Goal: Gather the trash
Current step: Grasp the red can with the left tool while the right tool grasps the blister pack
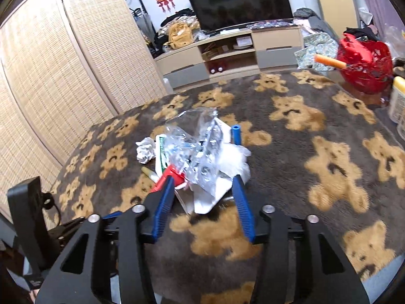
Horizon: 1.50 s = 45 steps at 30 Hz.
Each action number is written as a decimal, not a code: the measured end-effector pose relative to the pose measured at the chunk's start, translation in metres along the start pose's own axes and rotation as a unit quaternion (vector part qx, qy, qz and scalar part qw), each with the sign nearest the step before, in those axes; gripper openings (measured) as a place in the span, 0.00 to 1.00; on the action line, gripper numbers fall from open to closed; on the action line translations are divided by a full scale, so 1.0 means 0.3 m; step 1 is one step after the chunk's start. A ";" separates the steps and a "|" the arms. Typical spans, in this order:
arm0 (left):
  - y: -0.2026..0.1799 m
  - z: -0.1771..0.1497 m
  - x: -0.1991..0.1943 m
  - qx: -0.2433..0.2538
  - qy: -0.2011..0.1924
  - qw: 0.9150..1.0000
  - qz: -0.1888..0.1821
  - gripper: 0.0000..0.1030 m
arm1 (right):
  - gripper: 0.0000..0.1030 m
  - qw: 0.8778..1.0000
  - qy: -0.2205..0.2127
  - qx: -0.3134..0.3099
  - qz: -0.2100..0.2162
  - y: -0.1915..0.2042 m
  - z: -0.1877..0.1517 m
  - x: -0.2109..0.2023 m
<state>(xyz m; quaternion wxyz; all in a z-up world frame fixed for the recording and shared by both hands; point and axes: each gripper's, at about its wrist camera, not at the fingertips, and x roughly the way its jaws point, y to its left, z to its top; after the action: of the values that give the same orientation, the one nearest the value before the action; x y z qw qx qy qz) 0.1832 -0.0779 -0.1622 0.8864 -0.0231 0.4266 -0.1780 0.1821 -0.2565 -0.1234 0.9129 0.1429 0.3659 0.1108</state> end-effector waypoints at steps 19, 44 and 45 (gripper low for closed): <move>-0.016 0.044 0.169 0.031 0.027 0.999 -0.016 0.31 | 0.34 1.000 0.023 -0.005 0.001 0.006 -0.003 0.129; -0.036 0.011 -0.012 0.022 0.001 1.000 -0.002 0.26 | 0.27 0.999 -0.012 -0.029 -0.022 0.018 -0.020 -0.067; -0.040 0.006 -0.041 0.022 -0.003 1.000 -0.001 0.26 | 0.27 0.999 -0.014 -0.030 -0.021 0.023 -0.024 -0.090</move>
<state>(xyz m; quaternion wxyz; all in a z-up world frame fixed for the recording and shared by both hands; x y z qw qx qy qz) 0.1739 -0.0851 -0.1495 0.8879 -0.0048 0.4196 -0.1884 0.1573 -0.2569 -0.1089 0.9240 0.1090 0.3525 0.1006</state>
